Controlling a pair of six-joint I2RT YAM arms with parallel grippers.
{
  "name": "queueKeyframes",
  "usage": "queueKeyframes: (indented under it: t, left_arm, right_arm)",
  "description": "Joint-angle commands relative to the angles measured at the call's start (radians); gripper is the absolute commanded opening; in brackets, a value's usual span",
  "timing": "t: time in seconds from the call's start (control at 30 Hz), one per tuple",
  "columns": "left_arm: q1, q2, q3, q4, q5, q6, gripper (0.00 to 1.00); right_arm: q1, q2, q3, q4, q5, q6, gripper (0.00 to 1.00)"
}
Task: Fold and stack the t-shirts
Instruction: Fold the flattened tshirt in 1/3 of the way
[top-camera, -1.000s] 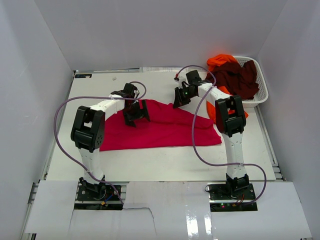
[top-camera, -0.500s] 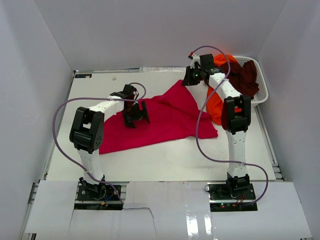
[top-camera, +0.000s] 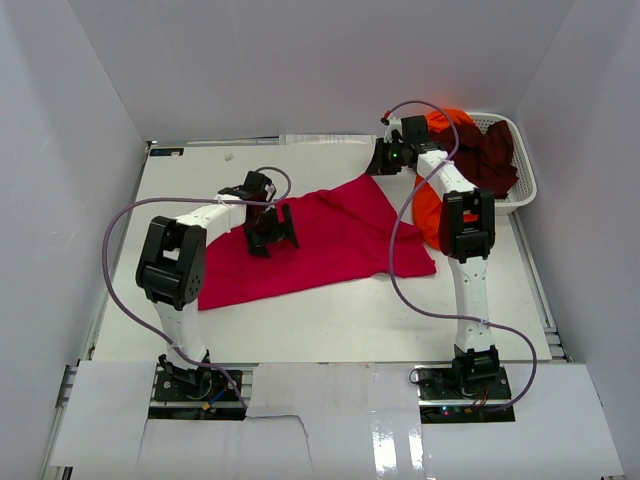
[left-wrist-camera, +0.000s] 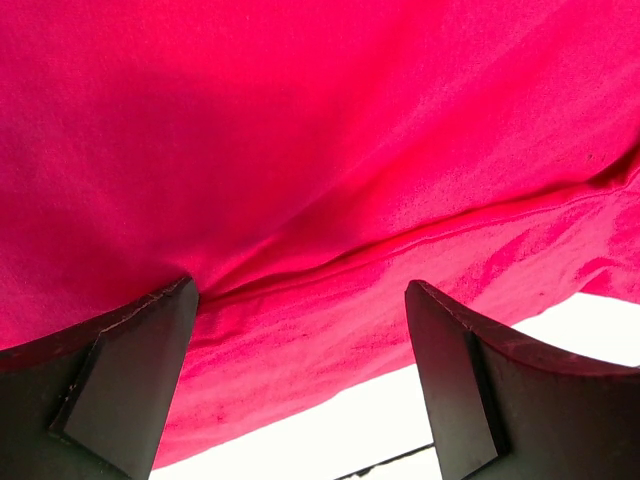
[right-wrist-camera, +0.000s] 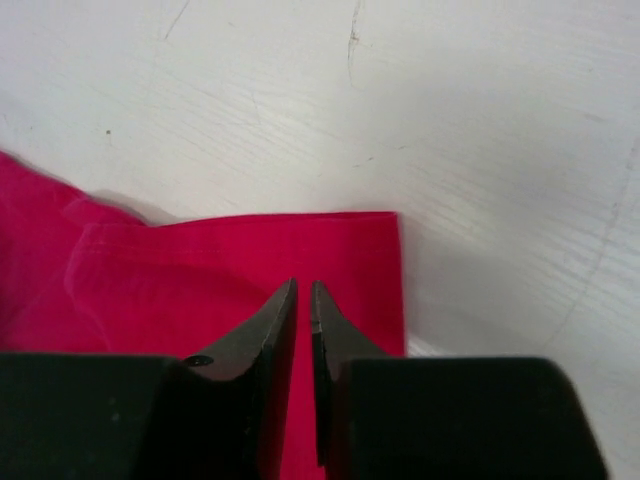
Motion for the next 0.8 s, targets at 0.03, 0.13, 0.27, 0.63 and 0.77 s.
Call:
queueKeyframes:
  t: [0.03,0.13,0.27,0.63,0.77]
  left_arm:
    - [0.004,-0.058,-0.078,-0.045,-0.020,0.028,0.97]
    - [0.006,-0.079,-0.098,-0.045,-0.020,0.030,0.97]
    - [0.006,-0.095,-0.104,-0.052,-0.020,0.038,0.97]
    - [0.006,-0.099,-0.101,-0.063,-0.014,0.050,0.97]
    - [0.006,-0.105,-0.097,-0.071,-0.021,0.056,0.97]
  right_arm:
    - [-0.017,0.029,0.102,0.056,-0.013,0.025,0.29]
    - [-0.020,0.040,0.085,0.070,-0.010,0.026,0.44]
    - [-0.020,0.054,0.062,0.096,-0.018,0.036,0.45]
    - [-0.006,0.042,-0.044,0.113,-0.139,0.053,0.50]
    - [-0.005,0.080,0.005,0.066,-0.154,0.042,0.52]
